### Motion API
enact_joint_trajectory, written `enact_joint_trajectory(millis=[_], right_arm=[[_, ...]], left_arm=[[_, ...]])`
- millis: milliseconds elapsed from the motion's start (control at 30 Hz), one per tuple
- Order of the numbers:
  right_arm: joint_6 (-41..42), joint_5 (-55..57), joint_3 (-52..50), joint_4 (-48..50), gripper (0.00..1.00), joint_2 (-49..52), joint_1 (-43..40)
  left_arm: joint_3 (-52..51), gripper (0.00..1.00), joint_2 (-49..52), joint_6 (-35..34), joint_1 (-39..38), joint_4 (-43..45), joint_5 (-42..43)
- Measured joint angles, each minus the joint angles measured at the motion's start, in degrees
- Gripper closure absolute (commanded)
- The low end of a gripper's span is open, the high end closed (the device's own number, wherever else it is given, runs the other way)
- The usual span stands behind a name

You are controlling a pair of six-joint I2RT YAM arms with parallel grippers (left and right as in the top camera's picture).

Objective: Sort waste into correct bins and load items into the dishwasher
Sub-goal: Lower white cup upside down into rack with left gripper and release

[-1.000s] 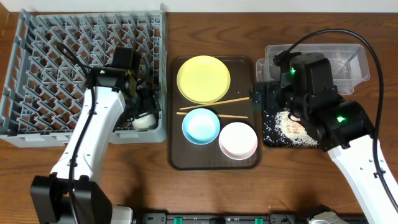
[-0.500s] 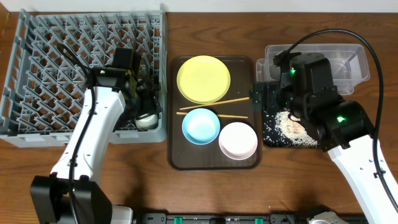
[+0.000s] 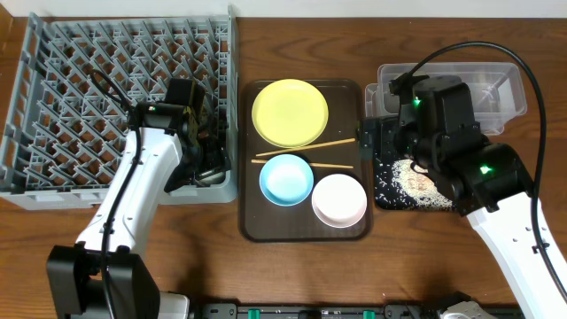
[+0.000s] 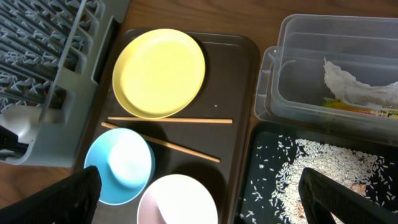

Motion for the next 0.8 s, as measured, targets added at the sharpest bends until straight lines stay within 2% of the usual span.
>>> enact_joint_trajectory(millis=[800], right_arm=[[-0.4,0.2,0.0,0.0,0.01,0.0,0.0]], left_arm=[[-0.3,0.11,0.0,1.8,0.0,2.9,-1.3]])
